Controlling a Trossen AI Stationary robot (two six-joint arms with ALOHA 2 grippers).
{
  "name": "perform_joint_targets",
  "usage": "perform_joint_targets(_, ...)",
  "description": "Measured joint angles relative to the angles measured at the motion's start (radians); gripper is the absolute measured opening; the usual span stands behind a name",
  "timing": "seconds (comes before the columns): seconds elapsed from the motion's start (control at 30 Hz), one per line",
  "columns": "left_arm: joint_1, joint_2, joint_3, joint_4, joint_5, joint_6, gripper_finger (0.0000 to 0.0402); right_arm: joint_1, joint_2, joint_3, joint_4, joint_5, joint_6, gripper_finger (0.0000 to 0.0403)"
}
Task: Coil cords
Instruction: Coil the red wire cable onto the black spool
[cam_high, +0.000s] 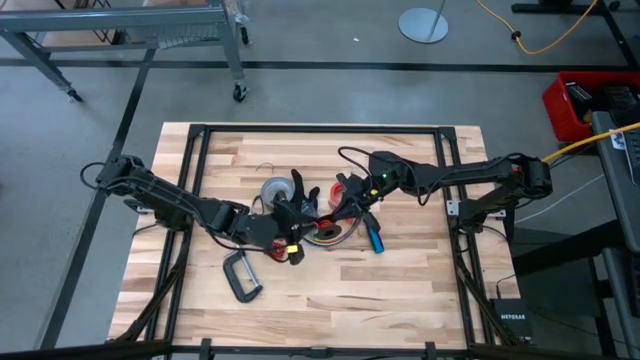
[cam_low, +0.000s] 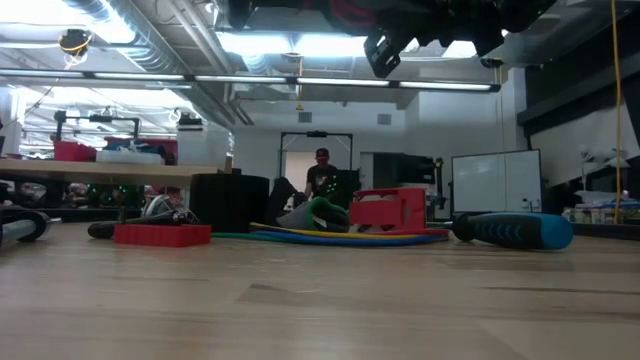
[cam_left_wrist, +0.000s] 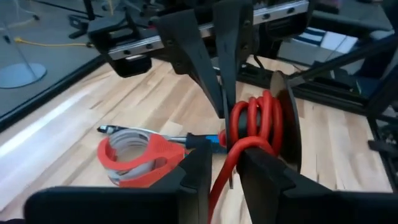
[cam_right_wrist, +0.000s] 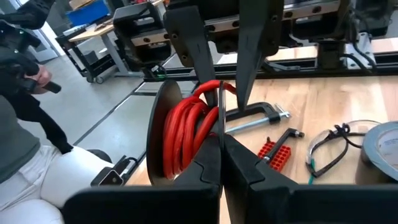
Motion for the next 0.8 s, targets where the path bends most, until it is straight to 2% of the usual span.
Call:
perform_joint_targets(0.23,-0.001,0.001,0.000,-0.001,0.009,0.028,0.0008,0.000,0.001,0.000,0.001,0.003,0.000,0.0002)
perform_joint_targets(0.57,0.001,-0.001,0.000,-0.010,-0.029,0.030,0.0003,-0.002,0.000,0.003,0.061,0.057,0.045,0.0064)
perform_joint_targets(0.8,0.002,-0.003,0.000,-0.015,-0.049,0.056,0.0001,-0.003,0.000,0.015,0.139,0.046,0.066,0.0095)
